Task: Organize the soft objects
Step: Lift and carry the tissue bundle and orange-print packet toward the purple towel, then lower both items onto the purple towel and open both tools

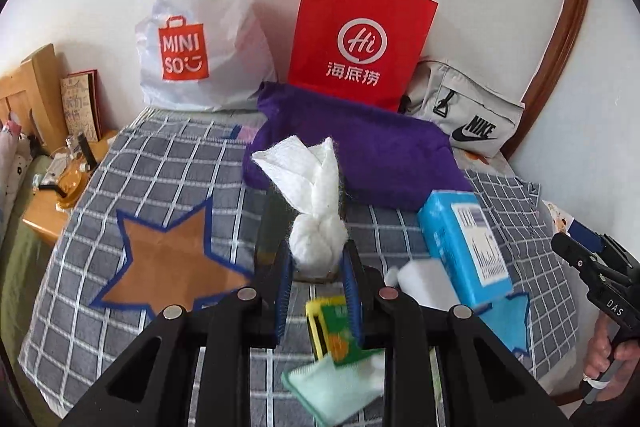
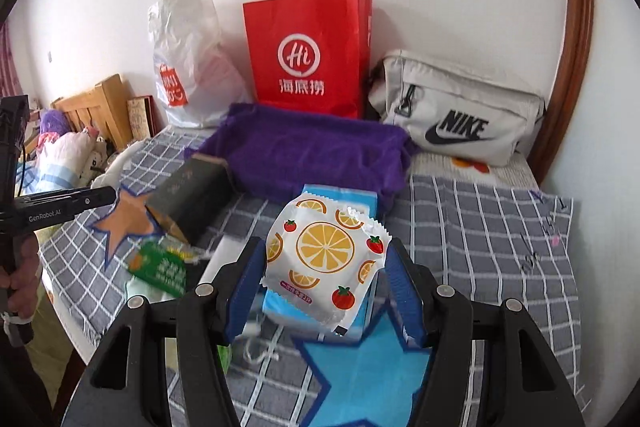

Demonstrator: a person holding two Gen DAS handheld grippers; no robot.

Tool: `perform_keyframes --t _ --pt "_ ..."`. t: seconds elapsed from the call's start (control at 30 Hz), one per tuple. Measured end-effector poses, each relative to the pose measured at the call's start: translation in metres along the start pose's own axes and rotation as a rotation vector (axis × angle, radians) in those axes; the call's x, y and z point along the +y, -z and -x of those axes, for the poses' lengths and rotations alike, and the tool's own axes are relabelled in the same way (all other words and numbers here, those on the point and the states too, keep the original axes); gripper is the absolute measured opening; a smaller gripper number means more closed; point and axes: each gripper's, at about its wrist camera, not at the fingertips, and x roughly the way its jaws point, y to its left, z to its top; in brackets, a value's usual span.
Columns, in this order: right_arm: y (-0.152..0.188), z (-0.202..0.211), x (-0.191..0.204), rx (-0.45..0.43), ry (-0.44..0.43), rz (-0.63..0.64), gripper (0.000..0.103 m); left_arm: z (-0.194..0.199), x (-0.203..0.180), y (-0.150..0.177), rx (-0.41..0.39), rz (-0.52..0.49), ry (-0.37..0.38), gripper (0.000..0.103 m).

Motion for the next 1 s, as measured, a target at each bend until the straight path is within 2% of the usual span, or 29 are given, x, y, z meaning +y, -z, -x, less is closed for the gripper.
perform_keyframes --t 0.2,0.57,1.0 --pt "-0.039 -0.027 -0.006 -0.006 -0.002 -0.009 0.061 -0.024 -0.007 -0.039 0.012 -0.003 0.004 0.023" --pt "-0.081 -0.083 -0.015 0.008 -0.031 -0.059 0.061 -0.076 -0.023 -0.097 0.053 -0.031 0.027 0.023" --pt "-0.115 -0.157 -0.024 0.069 -0.015 -0.035 0.061 -0.141 -0.026 -0.129 0.129 -0.076 0.019 0.023"
